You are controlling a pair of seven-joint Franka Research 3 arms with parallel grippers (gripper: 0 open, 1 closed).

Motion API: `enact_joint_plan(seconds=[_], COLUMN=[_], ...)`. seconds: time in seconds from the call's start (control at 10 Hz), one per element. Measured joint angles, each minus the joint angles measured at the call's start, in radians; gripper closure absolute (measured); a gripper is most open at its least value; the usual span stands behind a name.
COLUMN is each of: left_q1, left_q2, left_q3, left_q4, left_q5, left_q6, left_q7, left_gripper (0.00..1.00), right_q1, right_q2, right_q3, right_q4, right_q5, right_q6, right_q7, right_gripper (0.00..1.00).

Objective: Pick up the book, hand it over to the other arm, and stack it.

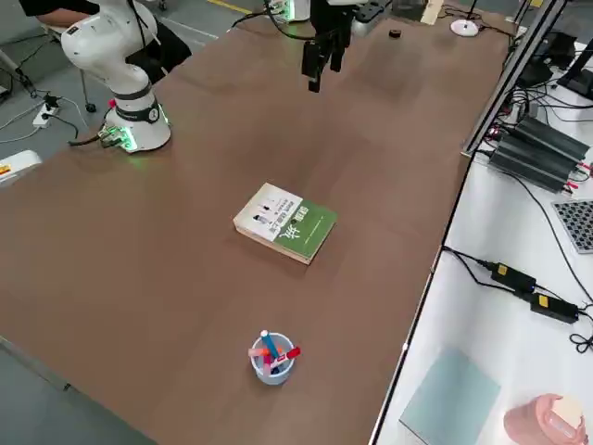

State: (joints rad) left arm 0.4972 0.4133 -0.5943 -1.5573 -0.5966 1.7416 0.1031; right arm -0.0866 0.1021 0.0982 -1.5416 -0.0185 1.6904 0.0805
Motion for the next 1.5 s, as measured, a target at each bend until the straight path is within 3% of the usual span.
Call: enact_joint_plan(seconds=[0.4,1.1,1.5], left_q1=[-0.023,-0.162,-0.209], left_q2=[0.0,0.007,0.056], left_q3=[-0.065,-0.069,-0.071], left_q4=[0.012,0.042,0.079], left_q5=[0.0,0.0,-0.044], left_q6=[0.009,0.082,0.085], left_q7=[-0.119,-0.213,-0.205], left_gripper=[0.99,0.99,0.99], right_q1=[-0.001,-0.001,-0.001], right_q2=[0.0,0.0,0.0], right_q3=[-0.001,-0.001,-0.001], right_q4=[0.0,0.001,0.001], right_q5=[0.0,0.001,0.001], right_q6=[-0.005,-0.005,-0.005], right_q7=[0.0,0.0,0.0], right_gripper=[0.0,0.0,0.0])
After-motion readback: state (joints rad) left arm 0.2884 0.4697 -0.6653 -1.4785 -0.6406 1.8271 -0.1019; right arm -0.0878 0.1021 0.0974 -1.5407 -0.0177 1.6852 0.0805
